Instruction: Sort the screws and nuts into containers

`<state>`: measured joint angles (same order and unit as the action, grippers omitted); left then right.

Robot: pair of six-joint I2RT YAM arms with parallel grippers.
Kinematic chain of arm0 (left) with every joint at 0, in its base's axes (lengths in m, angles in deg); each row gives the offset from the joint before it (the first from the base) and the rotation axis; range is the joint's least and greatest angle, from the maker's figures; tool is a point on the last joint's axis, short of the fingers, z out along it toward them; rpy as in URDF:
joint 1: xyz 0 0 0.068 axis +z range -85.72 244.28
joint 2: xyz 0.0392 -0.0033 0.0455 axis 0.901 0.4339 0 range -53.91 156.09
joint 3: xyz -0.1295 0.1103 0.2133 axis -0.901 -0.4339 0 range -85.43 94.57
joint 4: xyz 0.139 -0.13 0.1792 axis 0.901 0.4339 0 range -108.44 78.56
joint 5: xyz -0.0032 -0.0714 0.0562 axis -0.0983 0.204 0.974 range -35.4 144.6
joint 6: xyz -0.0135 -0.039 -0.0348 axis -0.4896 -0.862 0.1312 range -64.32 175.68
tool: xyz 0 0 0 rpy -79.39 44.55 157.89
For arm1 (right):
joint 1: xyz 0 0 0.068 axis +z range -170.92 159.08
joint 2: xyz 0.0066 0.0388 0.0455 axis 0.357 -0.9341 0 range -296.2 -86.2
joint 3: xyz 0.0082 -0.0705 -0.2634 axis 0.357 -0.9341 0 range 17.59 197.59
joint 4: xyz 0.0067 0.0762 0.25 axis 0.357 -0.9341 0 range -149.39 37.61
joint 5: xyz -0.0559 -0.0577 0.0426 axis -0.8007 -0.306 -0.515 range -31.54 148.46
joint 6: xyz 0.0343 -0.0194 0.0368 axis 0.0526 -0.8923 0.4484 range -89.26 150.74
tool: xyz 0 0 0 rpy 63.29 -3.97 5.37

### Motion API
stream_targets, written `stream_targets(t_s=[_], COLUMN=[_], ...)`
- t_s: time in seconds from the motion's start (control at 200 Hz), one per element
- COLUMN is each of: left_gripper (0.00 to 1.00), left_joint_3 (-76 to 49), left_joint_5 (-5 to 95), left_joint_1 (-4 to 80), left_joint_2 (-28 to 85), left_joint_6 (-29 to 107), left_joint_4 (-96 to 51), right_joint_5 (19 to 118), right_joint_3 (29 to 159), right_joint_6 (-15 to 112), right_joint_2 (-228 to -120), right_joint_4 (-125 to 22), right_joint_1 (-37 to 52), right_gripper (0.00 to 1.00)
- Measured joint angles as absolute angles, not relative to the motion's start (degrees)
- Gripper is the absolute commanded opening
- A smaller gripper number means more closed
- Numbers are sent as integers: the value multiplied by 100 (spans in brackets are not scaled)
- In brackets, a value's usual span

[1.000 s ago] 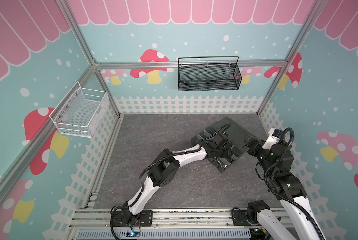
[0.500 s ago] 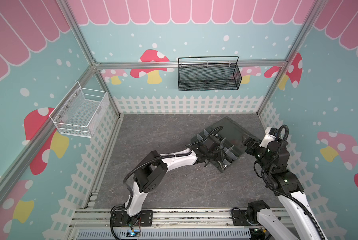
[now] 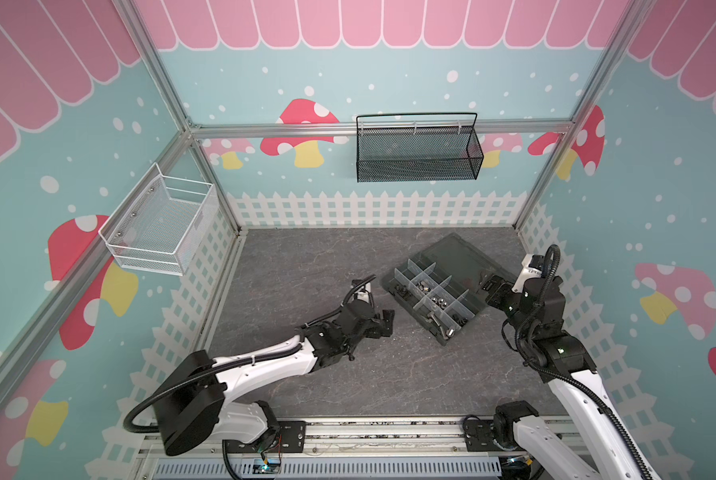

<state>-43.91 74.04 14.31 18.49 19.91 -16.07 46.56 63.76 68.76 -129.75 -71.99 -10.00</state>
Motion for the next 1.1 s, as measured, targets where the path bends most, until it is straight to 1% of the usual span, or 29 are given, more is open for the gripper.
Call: stream_targets(t_s=[0.175,0.34,0.445,0.56,0.68,0.831,0.981,1.101], left_gripper=[100,100,100,100,100,100,100,100], left_joint_3=[-5032,-5591,-5917,-6284,-6702,-7185,-7360,-7381], left_joint_5=[8309,8860,9079,9219,9085,8880,8532,8204], left_joint_1=[2080,2873,3407,4010,4725,5269,5887,6198], left_joint_2=[304,-889,-1517,-1892,-1934,-1654,-642,271], left_joint_6=[2059,2284,2581,2975,3390,3934,4271,4404], left_joint_4=[-1067,-547,-415,-603,-1218,-2407,-3558,-4356], right_joint_5=[4308,3893,3550,3176,2866,2676,2577,2588], right_joint_3=[6020,5819,5548,4979,4269,3565,3041,2820], right_joint_6=[6876,6817,6718,6476,6126,5551,4876,4541], right_joint_2=[-13045,-13156,-13165,-13182,-13344,-13552,-13816,-14166], right_joint_4=[-7118,-6945,-6622,-5979,-5140,-3907,-2530,-1706], right_joint_1=[-1000,-1000,-1000,-1000,-1000,-1004,-1022,-1131], right_gripper=[98,98,98,98,98,98,98,98])
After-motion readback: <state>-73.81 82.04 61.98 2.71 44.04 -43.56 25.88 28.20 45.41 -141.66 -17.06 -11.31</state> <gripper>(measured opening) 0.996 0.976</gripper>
